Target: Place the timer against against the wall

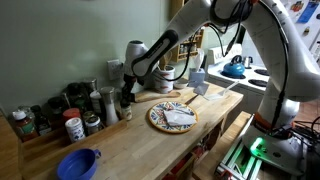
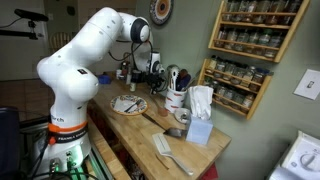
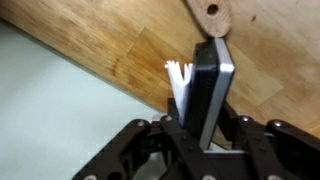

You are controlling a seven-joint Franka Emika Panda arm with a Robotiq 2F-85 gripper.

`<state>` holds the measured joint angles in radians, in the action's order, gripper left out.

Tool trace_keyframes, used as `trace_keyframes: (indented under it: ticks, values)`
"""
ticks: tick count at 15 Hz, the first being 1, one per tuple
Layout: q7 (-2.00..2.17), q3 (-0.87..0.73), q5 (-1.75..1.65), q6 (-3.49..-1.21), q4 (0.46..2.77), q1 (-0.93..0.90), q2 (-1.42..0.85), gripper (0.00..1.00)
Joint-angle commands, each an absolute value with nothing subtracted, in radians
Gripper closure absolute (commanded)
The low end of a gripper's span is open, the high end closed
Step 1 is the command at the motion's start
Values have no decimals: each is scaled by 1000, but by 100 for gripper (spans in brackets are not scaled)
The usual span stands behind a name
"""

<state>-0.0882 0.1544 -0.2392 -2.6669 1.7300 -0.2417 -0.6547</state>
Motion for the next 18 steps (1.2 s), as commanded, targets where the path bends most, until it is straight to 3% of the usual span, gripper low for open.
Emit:
trace_keyframes:
  ticks: [1, 3, 5, 18]
  values:
    - [-154, 201, -164, -2682, 1794, -187, -613, 22]
    - [-165, 212, -136, -2679, 1809, -169, -600, 7]
    - [-149, 202, -121, -2682, 1830, -167, -582, 0]
    - [-97, 230, -111, -2690, 2033, -226, -410, 0]
